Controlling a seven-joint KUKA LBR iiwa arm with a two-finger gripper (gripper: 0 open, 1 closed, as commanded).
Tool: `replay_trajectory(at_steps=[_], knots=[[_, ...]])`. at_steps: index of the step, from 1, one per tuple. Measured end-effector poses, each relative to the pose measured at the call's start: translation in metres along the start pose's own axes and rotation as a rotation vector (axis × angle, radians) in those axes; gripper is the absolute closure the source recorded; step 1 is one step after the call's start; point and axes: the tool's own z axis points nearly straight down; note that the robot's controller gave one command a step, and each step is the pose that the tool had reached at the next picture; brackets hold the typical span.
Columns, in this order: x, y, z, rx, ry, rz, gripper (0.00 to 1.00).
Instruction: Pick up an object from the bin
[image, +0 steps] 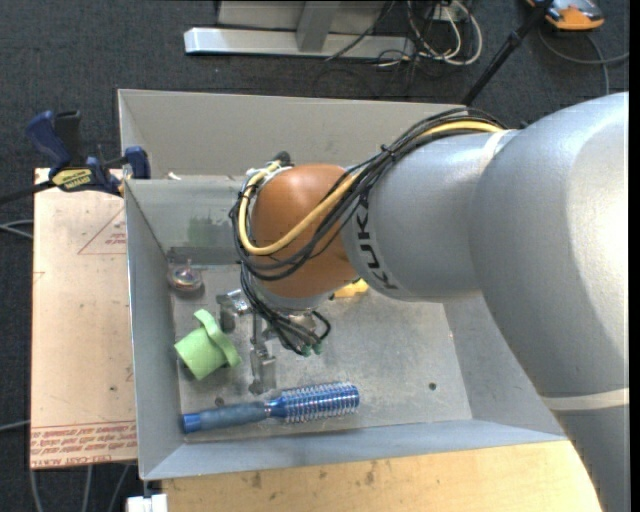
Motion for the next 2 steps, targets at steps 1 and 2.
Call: replay_trajectory(at_steps=[1, 2], knots=[[-0.016, 0.04, 0.038, -0.001, 0.002, -0.099, 0.0], [0.014, 0.035, 0.035, 0.001, -0.005, -0.504, 0.0]])
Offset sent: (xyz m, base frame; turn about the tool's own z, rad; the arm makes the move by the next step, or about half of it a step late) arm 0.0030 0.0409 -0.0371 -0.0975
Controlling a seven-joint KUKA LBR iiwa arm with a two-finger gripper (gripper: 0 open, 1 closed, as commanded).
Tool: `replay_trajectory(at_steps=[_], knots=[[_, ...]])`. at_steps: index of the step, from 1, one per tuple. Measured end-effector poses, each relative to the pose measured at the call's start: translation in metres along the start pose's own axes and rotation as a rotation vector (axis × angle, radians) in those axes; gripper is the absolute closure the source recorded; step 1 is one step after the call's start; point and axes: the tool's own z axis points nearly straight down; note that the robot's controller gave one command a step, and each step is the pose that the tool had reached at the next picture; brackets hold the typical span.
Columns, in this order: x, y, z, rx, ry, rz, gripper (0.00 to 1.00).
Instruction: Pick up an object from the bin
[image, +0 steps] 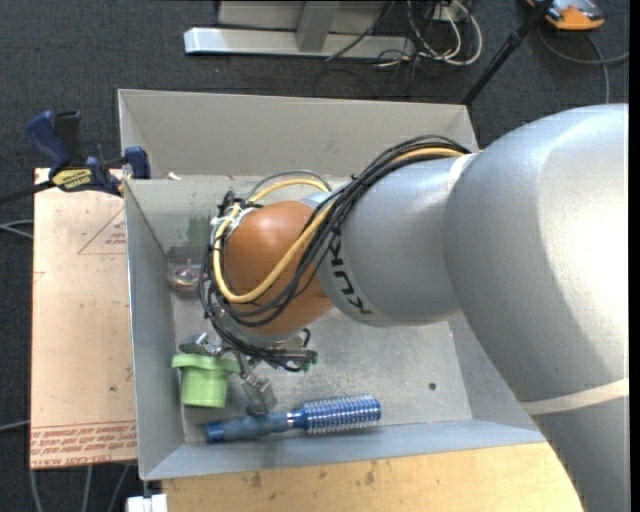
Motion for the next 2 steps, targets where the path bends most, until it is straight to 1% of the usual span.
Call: replay_trajectory(at_steps=[1, 2], knots=[[0.0, 0.001, 0.0, -0.003, 0.004, 0.002, 1.0], [0.004, 0.03, -0.154, 0.0, -0.001, 0.007, 1.0]])
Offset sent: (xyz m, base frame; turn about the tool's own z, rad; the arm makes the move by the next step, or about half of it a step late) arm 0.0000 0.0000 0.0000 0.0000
